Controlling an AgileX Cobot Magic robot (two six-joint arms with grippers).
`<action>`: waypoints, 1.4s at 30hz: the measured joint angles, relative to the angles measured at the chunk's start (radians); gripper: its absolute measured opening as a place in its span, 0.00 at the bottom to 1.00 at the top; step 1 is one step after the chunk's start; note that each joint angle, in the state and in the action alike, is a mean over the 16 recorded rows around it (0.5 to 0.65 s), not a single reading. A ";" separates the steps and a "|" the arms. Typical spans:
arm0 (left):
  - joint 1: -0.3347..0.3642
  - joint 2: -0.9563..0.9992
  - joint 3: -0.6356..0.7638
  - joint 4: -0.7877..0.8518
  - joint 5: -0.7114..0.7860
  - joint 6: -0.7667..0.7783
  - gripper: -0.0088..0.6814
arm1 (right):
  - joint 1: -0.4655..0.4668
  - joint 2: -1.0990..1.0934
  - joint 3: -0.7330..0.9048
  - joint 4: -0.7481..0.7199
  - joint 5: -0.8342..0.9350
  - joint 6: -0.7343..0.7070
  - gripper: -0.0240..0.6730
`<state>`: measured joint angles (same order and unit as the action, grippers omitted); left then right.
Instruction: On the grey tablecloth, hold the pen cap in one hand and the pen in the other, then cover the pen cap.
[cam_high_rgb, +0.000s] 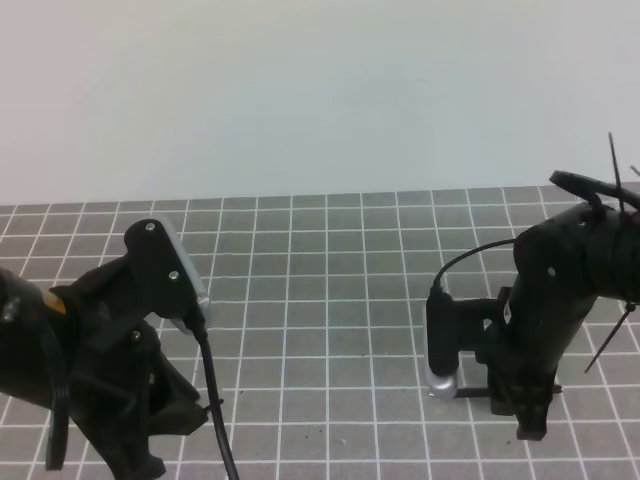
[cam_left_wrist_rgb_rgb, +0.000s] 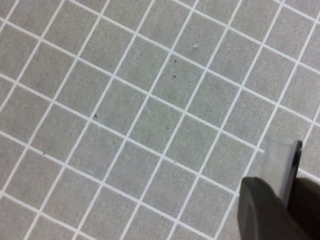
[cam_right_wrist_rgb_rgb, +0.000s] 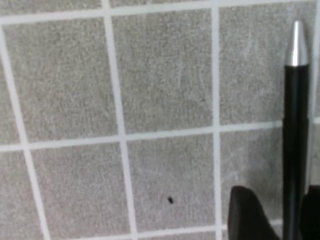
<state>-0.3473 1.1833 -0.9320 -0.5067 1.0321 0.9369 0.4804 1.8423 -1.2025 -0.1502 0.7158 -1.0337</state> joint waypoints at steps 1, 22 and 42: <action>0.000 0.000 0.000 0.000 0.001 0.000 0.09 | 0.000 0.006 -0.001 -0.003 -0.001 0.001 0.41; 0.000 0.000 0.000 -0.001 0.004 0.000 0.07 | 0.000 -0.007 -0.020 -0.094 -0.011 0.107 0.05; -0.011 0.005 -0.161 0.089 0.180 -0.117 0.07 | 0.001 -0.461 0.034 0.026 0.012 0.210 0.03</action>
<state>-0.3582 1.1885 -1.0926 -0.4179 1.2119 0.8197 0.4813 1.3814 -1.1690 -0.1246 0.7282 -0.8233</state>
